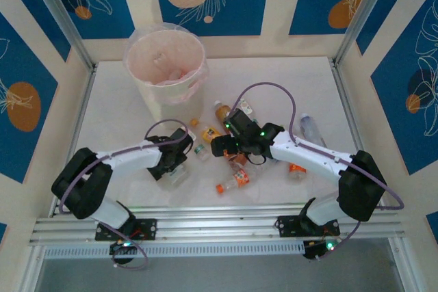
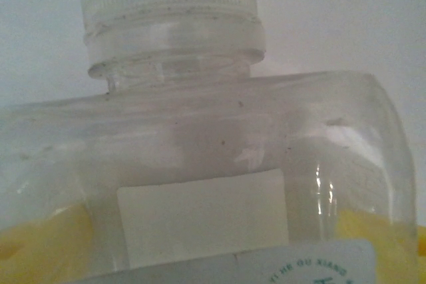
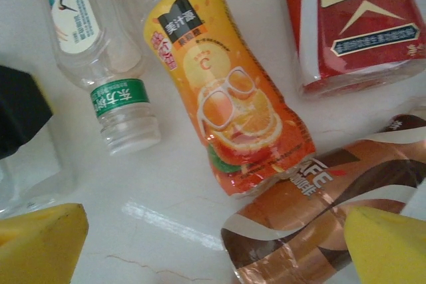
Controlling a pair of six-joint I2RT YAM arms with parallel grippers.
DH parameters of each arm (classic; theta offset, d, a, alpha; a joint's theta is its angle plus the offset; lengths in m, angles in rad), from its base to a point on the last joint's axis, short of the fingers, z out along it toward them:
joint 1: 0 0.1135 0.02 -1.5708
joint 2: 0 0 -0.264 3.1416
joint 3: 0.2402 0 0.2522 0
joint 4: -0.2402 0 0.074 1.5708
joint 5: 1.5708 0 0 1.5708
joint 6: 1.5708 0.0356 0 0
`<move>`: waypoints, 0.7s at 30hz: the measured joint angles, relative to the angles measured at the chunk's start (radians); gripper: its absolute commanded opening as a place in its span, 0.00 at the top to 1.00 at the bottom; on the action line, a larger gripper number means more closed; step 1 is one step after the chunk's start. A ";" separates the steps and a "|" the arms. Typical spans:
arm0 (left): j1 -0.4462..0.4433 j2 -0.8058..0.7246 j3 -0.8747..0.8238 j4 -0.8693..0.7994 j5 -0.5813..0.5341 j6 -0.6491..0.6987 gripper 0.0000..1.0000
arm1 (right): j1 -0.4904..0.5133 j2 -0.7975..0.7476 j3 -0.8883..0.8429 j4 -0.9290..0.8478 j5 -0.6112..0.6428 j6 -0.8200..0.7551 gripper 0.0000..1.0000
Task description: Put the plastic bottles in the bin
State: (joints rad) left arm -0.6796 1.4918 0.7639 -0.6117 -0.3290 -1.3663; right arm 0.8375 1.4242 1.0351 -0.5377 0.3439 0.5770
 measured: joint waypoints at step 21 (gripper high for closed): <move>-0.136 -0.138 0.408 -0.162 0.317 0.675 0.28 | -0.021 -0.253 -0.017 -0.091 0.308 0.080 0.01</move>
State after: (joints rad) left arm -0.8154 1.3537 1.1717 -0.7738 -0.0120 -0.6914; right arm 0.8165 1.1717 1.0180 -0.6289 0.6521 0.6567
